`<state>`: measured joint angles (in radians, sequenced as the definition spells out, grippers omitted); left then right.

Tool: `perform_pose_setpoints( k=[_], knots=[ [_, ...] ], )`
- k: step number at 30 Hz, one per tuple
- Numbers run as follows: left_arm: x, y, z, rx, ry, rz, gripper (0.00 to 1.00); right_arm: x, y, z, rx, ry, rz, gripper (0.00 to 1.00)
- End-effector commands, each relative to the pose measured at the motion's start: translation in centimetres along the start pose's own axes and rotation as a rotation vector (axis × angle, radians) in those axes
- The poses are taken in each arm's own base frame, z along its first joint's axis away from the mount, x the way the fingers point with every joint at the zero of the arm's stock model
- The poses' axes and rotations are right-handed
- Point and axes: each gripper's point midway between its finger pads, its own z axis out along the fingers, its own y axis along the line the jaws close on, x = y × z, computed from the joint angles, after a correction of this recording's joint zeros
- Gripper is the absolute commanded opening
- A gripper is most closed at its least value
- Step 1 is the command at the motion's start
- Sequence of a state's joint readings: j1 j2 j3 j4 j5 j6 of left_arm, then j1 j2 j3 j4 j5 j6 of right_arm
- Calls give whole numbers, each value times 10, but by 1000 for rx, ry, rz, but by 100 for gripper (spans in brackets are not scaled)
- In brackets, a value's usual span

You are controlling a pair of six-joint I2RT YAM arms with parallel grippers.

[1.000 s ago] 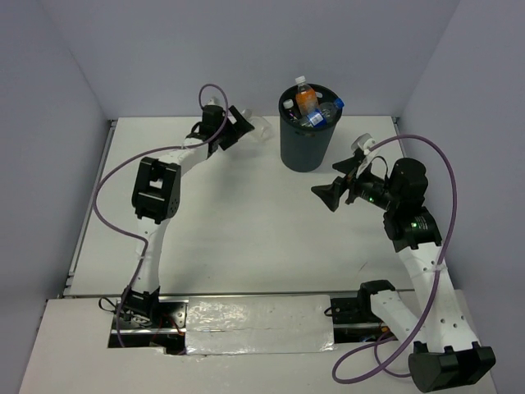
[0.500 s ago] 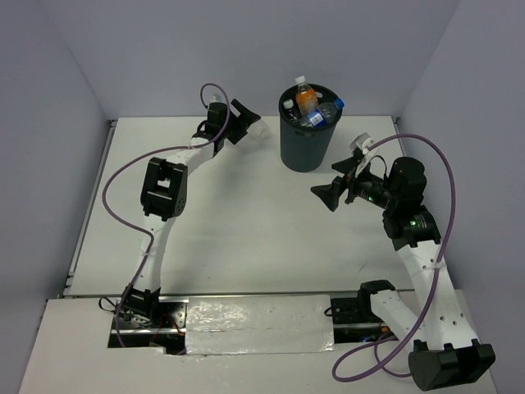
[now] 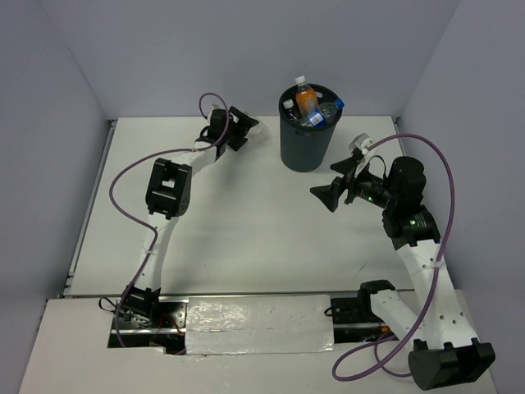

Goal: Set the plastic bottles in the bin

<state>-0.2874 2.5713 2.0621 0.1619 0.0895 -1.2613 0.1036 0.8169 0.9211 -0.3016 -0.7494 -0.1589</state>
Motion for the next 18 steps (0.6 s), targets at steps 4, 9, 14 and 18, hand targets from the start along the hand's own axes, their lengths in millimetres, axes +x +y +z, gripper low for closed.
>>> perform_pose_setpoints(
  k=[4,9,14,18],
  knots=[
    [-10,-10,14,53,-48,-62,99,-1,-1,2,-10,-8,-15,100],
    [-8,-4,21,45,-50,-82,99,0,-2,3,-9,-5,-12,100],
    [-8,-3,24,55,-53,-95,99,1,-3,3,-10,-3,-10,100],
    [-7,-2,27,62,-48,-99,99,2,-3,4,-11,-1,-9,100]
  ],
)
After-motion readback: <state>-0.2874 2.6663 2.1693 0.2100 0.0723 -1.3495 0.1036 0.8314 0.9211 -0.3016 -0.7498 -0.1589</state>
